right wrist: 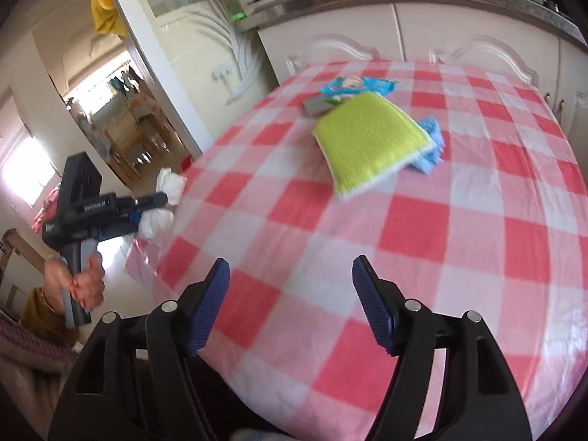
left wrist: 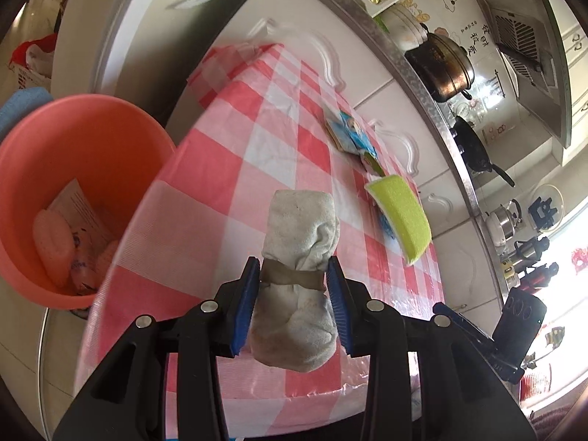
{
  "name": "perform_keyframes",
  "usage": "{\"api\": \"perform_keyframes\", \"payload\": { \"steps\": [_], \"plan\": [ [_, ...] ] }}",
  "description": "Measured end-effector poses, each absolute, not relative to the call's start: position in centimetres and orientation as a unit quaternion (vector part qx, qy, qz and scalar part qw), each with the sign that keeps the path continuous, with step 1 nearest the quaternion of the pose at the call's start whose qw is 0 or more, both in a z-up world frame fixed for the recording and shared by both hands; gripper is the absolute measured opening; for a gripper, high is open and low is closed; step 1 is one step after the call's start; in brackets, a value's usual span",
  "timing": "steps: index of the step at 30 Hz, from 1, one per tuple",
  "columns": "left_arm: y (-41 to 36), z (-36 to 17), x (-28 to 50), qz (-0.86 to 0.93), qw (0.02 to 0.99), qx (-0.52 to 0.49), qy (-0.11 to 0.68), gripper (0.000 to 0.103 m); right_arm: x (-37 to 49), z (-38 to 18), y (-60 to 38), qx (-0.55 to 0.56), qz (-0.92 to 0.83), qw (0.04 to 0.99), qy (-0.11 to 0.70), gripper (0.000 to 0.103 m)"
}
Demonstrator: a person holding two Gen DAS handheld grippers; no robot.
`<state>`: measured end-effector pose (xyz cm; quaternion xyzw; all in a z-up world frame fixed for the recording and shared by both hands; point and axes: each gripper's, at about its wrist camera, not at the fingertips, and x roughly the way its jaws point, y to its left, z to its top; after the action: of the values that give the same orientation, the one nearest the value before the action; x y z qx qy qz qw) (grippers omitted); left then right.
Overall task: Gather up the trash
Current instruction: 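Lift the rolled cloth and bottle and carry both toward the orange bucket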
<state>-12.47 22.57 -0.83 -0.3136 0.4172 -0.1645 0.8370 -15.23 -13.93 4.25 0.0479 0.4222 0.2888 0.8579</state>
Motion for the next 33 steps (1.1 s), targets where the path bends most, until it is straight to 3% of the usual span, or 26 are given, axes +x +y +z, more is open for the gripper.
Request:
{"api": "perform_keyframes", "payload": {
  "steps": [10,17,22,25,26,33],
  "plan": [
    [21.0,-0.6,-12.3,-0.182,0.835,-0.3,0.424,0.039,-18.8,1.6,-16.8,0.068,0.344,0.807,0.475,0.07],
    [19.8,-0.1,-12.2,-0.194,0.836,-0.289,0.424,0.039,-22.4,1.4,-14.7,-0.062,0.385,0.767,0.509,0.07],
    [19.2,-0.2,-12.2,-0.196,0.833,-0.286,0.432,0.039,-23.4,1.2,-14.1,-0.094,0.394,0.752,0.52,0.07],
    [19.0,-0.1,-12.3,-0.196,0.834,-0.282,0.432,0.039,-24.1,0.7,-13.1,-0.127,0.402,0.734,0.532,0.061],
    [19.0,0.0,-12.3,-0.197,0.834,-0.282,0.431,0.039,-24.4,0.3,-12.7,-0.143,0.4,0.729,0.537,0.05],
    [19.3,0.2,-12.5,-0.2,0.838,-0.282,0.423,0.039,-24.4,0.5,-12.1,-0.151,0.384,0.739,0.533,0.044]
  ]
}}
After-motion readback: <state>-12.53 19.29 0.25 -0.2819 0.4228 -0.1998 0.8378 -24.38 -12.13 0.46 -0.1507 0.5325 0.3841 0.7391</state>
